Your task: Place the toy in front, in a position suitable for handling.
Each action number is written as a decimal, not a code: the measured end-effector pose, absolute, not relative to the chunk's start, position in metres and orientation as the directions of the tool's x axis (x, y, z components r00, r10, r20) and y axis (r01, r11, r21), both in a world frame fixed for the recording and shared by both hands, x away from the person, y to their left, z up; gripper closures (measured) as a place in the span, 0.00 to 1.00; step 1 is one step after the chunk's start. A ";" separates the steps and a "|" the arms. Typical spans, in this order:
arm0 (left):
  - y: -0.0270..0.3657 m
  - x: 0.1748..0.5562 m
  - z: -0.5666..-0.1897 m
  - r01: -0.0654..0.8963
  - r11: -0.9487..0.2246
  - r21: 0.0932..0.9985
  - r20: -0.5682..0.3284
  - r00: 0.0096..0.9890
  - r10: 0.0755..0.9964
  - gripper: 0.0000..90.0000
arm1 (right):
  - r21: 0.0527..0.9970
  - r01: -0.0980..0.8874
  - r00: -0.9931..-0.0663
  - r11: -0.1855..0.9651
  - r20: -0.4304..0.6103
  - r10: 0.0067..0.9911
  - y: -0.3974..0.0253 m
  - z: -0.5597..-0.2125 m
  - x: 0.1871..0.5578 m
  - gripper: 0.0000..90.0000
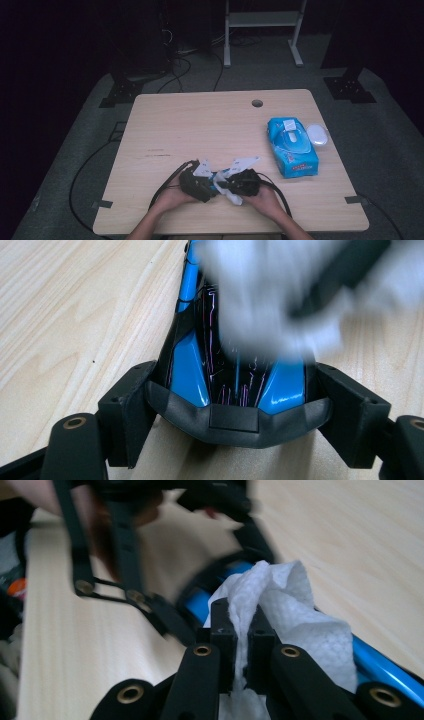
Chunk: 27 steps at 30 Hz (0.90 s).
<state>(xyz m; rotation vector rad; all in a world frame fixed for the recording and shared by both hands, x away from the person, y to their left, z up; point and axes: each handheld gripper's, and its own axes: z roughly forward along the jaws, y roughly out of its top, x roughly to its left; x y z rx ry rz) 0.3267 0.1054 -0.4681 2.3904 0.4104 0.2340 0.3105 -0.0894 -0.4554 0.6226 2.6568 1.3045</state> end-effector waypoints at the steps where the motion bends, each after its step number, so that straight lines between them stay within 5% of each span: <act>1: 0.106 0.327 -0.468 0.228 -0.711 0.665 0.057 0.934 0.352 0.26 | 0.777 0.302 -0.912 0.551 0.067 0.405 -0.085 -0.455 0.310 0.95; 17: 0.111 0.327 -0.469 0.229 -0.703 0.673 0.043 0.937 0.347 0.26 | 0.744 0.458 -0.807 0.486 0.119 0.578 -0.153 -0.457 0.323 0.95; 27: 0.114 0.327 -0.470 0.234 -0.713 0.661 0.037 0.939 0.342 0.28 | 0.756 0.433 -0.819 0.491 0.103 0.564 -0.141 -0.455 0.321 0.95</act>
